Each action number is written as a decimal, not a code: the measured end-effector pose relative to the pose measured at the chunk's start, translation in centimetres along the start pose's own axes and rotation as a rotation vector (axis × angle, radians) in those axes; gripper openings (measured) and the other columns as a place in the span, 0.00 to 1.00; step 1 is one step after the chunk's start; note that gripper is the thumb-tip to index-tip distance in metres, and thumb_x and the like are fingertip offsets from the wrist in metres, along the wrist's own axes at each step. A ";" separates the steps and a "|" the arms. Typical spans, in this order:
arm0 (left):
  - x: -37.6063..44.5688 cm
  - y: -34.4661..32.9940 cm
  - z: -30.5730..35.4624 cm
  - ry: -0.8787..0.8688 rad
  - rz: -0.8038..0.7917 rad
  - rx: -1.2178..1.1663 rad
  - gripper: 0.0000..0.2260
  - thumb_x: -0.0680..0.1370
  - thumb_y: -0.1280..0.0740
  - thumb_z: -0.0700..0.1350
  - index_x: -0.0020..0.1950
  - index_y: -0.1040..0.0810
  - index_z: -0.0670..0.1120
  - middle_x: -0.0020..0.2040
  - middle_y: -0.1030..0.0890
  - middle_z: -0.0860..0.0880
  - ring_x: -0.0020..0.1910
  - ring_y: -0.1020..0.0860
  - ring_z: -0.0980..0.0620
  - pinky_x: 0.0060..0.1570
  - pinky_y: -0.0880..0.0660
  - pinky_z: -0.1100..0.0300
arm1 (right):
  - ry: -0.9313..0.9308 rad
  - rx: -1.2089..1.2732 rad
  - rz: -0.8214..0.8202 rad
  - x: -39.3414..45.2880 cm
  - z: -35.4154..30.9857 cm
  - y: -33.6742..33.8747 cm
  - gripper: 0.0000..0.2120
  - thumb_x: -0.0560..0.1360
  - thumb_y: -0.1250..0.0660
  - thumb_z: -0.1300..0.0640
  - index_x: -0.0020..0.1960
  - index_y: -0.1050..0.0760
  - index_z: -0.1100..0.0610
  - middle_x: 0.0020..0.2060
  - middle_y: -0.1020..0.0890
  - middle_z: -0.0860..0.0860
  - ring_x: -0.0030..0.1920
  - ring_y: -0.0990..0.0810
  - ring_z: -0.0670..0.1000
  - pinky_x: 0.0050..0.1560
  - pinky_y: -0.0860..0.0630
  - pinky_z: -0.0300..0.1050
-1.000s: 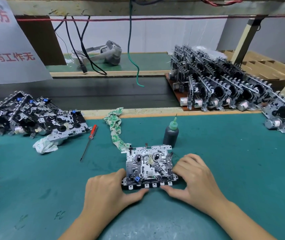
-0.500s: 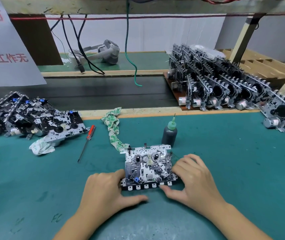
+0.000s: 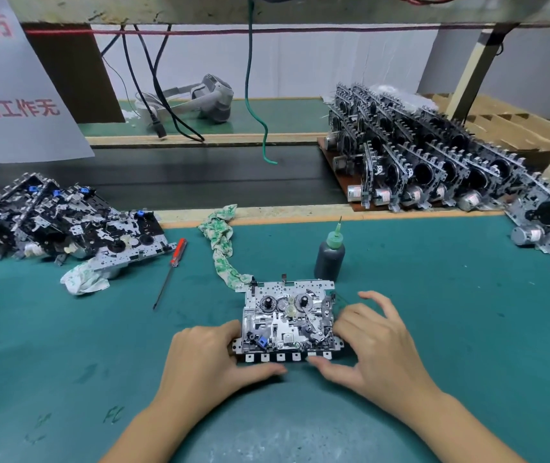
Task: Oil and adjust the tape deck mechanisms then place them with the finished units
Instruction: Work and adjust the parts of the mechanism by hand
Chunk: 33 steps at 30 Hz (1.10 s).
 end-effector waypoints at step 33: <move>1.2 0.4 0.2 0.449 0.171 -0.823 0.29 0.73 0.45 0.62 0.28 0.44 0.37 0.23 0.38 0.43 0.17 0.35 0.54 0.23 0.38 0.61 | -0.791 1.058 -0.509 3.6 -2.1 1.7 0.29 0.63 0.38 0.31 0.21 0.25 0.57 0.18 0.26 0.51 0.21 0.29 0.47 0.30 0.30 0.34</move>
Point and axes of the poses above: each hand's wrist, its own x-axis towards the middle knuckle, its own y-axis out of the back of the hand, z = x × y, the point moved 2 cm from there along x, towards the middle knuckle
